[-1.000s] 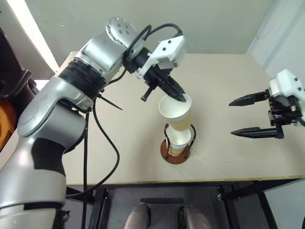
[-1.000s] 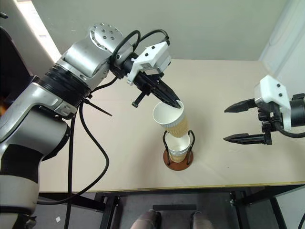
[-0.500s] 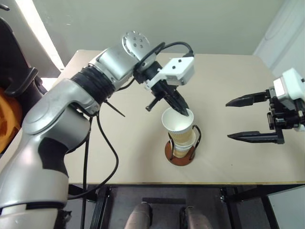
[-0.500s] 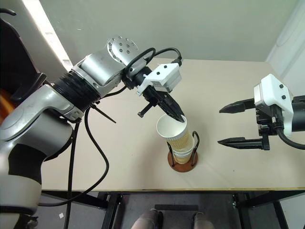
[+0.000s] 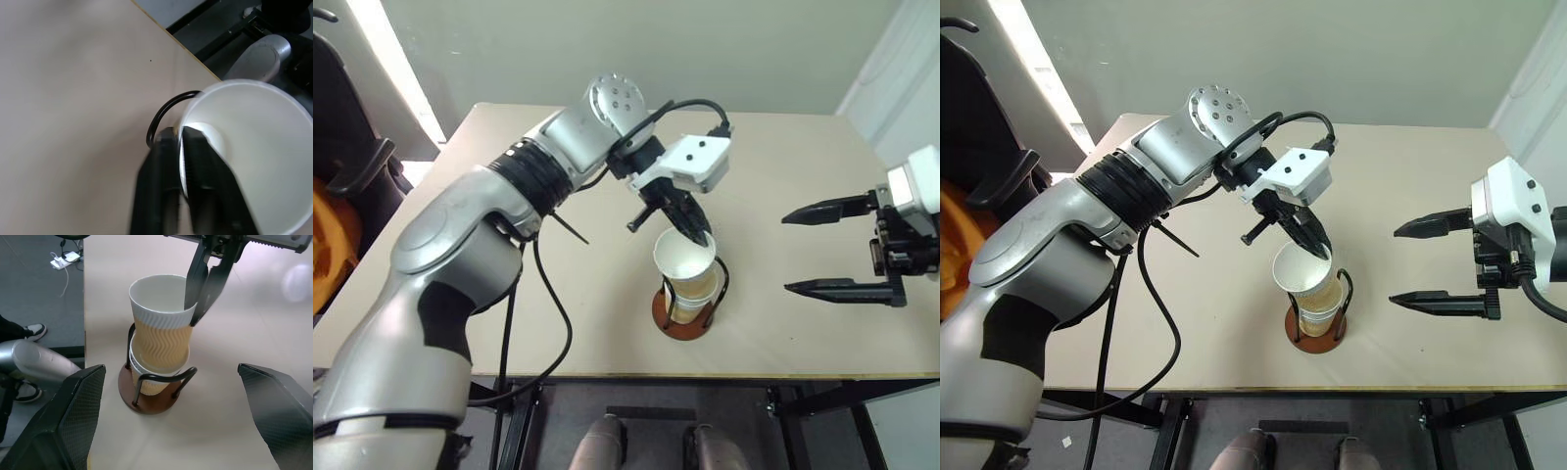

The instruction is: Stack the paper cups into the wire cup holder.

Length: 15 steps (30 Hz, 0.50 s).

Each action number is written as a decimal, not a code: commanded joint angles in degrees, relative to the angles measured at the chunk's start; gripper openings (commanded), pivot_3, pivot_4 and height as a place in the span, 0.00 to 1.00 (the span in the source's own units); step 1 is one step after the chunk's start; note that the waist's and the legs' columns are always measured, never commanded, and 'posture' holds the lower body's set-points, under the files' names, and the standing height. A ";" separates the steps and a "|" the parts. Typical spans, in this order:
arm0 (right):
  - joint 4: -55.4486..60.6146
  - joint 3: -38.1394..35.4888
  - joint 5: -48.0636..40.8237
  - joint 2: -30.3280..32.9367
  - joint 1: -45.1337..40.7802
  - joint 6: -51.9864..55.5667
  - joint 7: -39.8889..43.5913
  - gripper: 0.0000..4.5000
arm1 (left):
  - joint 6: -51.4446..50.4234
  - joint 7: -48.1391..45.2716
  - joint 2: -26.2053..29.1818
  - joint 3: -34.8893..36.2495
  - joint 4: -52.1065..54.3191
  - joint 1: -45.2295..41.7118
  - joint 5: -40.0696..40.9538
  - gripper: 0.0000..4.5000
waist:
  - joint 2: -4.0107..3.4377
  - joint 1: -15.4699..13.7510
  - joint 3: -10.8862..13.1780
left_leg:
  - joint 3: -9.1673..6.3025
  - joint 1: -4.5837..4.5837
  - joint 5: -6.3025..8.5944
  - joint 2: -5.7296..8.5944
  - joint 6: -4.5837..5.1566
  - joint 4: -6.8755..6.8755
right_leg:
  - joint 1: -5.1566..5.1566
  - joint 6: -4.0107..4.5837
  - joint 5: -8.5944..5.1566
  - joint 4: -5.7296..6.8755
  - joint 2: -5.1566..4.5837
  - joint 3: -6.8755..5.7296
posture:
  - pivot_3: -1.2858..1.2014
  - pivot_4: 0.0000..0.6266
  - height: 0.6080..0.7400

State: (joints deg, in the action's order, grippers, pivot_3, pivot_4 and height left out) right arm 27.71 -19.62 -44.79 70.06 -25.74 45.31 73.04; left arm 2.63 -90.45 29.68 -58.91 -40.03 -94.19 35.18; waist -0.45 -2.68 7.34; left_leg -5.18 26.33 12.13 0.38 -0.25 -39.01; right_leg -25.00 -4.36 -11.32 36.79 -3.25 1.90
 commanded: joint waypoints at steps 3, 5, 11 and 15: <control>0.81 -1.49 -1.01 1.33 -0.73 -0.74 -0.83 1.00 | 1.74 -2.05 -1.09 2.94 -1.17 0.03 -1.81 0.52 | 0.00 -0.04 0.00 | 0.00 0.00 0.01 0.00 0.01 -0.03 | 0.01 -0.02 0.01 0.00 0.00 0.00 | 0.52 0.24 1.00; 0.52 -0.98 -0.98 1.32 -1.00 -1.01 -0.74 1.00 | 2.82 -2.05 -1.86 4.41 -2.44 0.23 -3.37 0.68 | 0.00 -0.05 0.00 | -0.01 0.01 0.01 0.00 0.01 -0.03 | 0.01 -0.03 0.01 -0.01 0.00 0.00 | 0.52 0.24 1.00; -2.62 3.91 0.63 0.90 -3.97 -3.61 1.07 1.00 | 1.35 -2.05 -0.07 10.89 -3.28 2.43 -6.92 0.68 | 0.00 -0.06 0.00 | 0.03 -0.02 0.03 0.00 0.05 -0.02 | 0.02 -0.08 -0.01 -0.02 0.01 0.01 | 0.52 0.24 1.00; -7.57 11.60 6.27 0.81 -7.67 -7.38 3.15 1.00 | -5.67 -2.05 10.71 20.52 4.72 10.95 -7.71 0.68 | -0.08 1.01 -0.04 | 0.14 -0.16 0.03 -0.05 0.05 0.01 | 0.02 -0.10 -0.03 0.02 0.09 0.09 | 0.52 0.24 1.00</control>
State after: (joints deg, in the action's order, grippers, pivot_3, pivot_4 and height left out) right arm 22.17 -10.14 -41.72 69.98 -31.77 40.30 75.30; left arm 0.31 -90.53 36.42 -43.78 -39.20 -85.23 27.55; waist -0.53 -1.66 7.29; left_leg -5.02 26.14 12.15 0.29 -0.20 -38.96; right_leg -24.99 -4.45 -11.35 36.81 -3.13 2.02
